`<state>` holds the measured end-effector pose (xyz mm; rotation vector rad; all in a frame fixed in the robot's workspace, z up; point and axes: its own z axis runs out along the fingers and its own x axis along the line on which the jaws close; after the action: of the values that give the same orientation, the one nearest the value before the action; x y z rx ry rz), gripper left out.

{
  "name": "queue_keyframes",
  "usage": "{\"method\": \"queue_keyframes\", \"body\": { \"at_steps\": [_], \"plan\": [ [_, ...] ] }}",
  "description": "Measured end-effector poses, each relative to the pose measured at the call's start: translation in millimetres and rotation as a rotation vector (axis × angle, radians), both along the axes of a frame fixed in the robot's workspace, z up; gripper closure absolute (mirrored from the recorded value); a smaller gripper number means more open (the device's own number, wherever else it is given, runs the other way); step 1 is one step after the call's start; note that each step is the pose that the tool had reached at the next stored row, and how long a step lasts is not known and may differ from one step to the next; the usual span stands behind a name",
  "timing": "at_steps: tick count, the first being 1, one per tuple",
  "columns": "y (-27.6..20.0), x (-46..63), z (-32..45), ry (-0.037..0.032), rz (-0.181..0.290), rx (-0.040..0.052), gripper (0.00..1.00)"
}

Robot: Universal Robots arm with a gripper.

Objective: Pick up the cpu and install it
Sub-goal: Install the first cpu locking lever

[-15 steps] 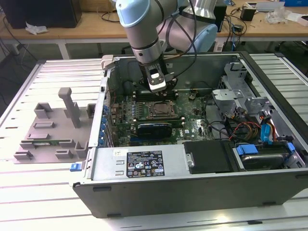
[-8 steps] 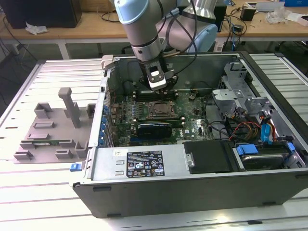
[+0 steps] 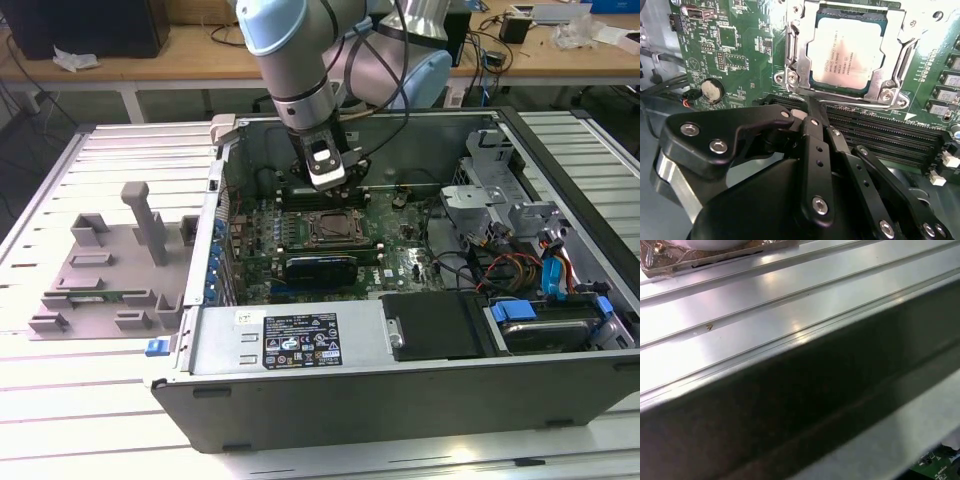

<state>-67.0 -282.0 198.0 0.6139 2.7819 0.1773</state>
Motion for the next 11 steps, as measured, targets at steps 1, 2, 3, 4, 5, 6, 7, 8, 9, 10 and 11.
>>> {"method": "queue_keyframes", "body": {
  "at_steps": [1,2,3,4,5,6,7,8,9,10,11],
  "plan": [
    [-0.2,0.0,-0.3,-0.0012,0.0,-0.0001,0.89],
    [-0.4,0.0,-0.6,-0.0023,0.0,-0.0001,0.89],
    [-1.6,0.0,-1.4,-0.0065,0.0,-0.0002,0.89],
    [-2.4,0.0,-1.6,-0.0079,0.0,-0.0005,0.89],
    [-2.8,0.0,-1.6,-0.0084,0.0,-0.0008,0.89],
    [-3.2,0.0,-1.7,-0.0091,0.0,-0.001,0.89],
    [-3.9,0.0,-1.9,-0.0103,0.0,-0.0013,0.89],
    [-4.3,0.0,-2.4,-0.0122,0.0,-0.0011,0.89],
    [-4.6,0.1,-2.7,-0.0136,0.0,-0.0012,0.89],
    [-5.1,0.0,-3.2,-0.0154,0.0,-0.0012,0.89],
    [-5.4,0.0,-3.6,-0.017,0.0,-0.0012,0.89]
  ]
}}
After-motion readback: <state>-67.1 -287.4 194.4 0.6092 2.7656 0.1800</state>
